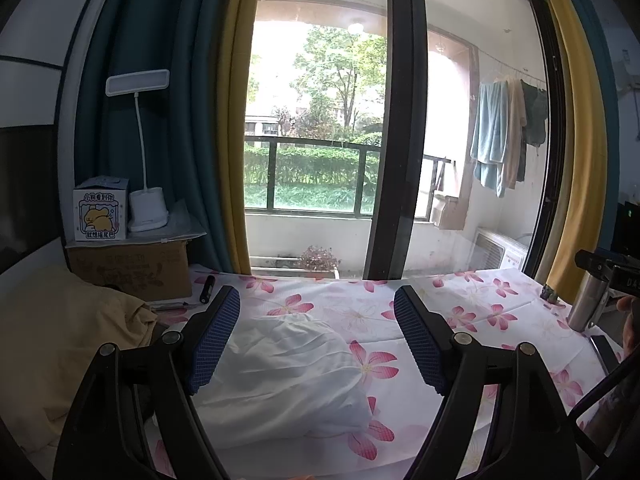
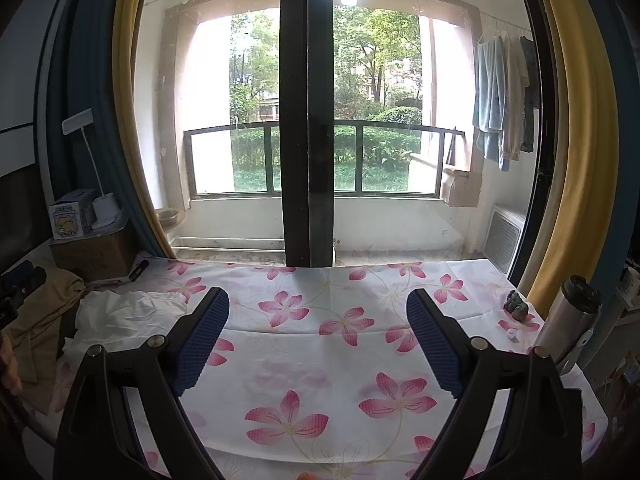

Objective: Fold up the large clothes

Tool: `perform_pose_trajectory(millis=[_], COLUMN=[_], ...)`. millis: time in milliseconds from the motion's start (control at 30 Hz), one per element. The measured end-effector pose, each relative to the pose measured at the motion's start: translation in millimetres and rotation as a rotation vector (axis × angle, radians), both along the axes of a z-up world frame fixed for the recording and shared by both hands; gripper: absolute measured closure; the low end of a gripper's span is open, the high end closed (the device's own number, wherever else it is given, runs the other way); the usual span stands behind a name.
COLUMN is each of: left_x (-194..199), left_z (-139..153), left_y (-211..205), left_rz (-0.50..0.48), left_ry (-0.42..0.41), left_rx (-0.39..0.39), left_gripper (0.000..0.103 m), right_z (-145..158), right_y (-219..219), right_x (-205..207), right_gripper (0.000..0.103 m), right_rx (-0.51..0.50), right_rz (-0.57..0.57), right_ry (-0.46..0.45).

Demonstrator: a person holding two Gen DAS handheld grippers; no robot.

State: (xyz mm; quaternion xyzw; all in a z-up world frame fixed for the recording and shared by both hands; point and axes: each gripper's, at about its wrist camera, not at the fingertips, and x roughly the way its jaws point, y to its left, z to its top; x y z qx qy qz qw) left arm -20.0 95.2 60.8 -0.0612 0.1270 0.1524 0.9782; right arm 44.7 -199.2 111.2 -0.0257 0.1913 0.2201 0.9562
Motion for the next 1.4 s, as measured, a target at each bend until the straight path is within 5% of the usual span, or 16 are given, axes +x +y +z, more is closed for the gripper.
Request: perform_pose_trajectory(millis=[1400], left_x=[2.4], left_z=[-1.8], left_y=[-3.6], left_rz=[-0.019], left_ry=[0.017], left_rx=[-0.009], left_gripper=[0.021], right_z=[-3.9], right_y=[-10.0], right_x=[5.0], right_gripper=[0.013], right_rx=[-0.001], right_rz=[-0.002], right_ry=[0.008])
